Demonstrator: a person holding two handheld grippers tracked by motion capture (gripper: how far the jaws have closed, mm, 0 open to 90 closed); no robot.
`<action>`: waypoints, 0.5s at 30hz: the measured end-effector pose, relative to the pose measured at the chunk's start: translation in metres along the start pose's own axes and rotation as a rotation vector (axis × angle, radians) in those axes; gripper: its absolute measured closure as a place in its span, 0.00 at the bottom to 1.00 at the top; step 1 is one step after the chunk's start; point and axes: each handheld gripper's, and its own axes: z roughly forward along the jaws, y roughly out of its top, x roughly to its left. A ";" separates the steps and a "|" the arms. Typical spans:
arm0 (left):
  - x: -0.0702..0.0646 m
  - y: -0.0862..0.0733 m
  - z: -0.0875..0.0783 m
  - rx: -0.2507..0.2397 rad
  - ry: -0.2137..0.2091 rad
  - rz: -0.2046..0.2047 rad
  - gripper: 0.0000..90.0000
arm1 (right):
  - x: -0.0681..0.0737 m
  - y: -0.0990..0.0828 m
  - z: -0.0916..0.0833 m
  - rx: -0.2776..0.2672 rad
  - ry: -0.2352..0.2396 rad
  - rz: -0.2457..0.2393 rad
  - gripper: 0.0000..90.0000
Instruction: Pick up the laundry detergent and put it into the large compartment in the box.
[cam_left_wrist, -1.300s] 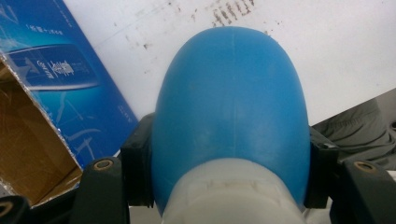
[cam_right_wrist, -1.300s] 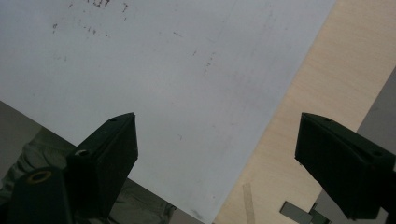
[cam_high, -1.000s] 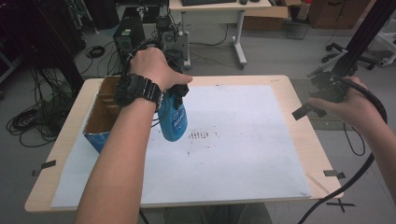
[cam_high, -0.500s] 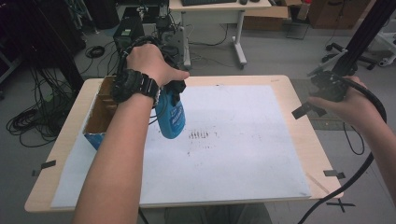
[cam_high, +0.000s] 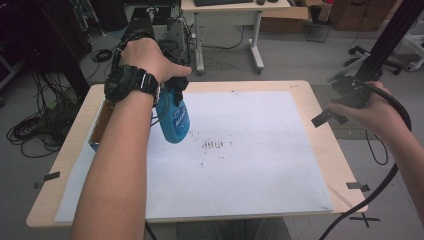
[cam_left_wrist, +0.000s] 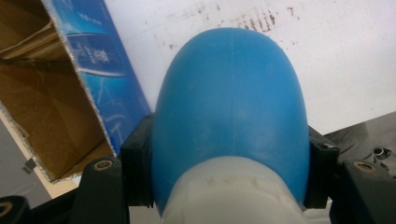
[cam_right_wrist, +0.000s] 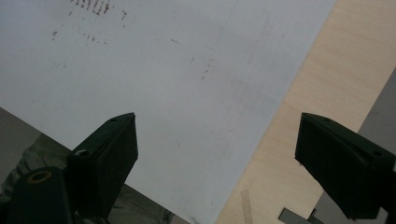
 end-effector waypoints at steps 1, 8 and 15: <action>0.001 0.000 0.000 -0.003 0.002 -0.005 0.42 | 0.000 0.000 0.001 0.000 -0.001 -0.002 0.14; 0.016 -0.003 -0.008 -0.007 0.012 -0.040 0.42 | 0.001 0.002 0.003 0.004 0.002 -0.002 0.15; 0.031 -0.006 -0.013 -0.010 0.014 -0.076 0.42 | 0.001 0.003 0.007 0.009 0.001 -0.002 0.14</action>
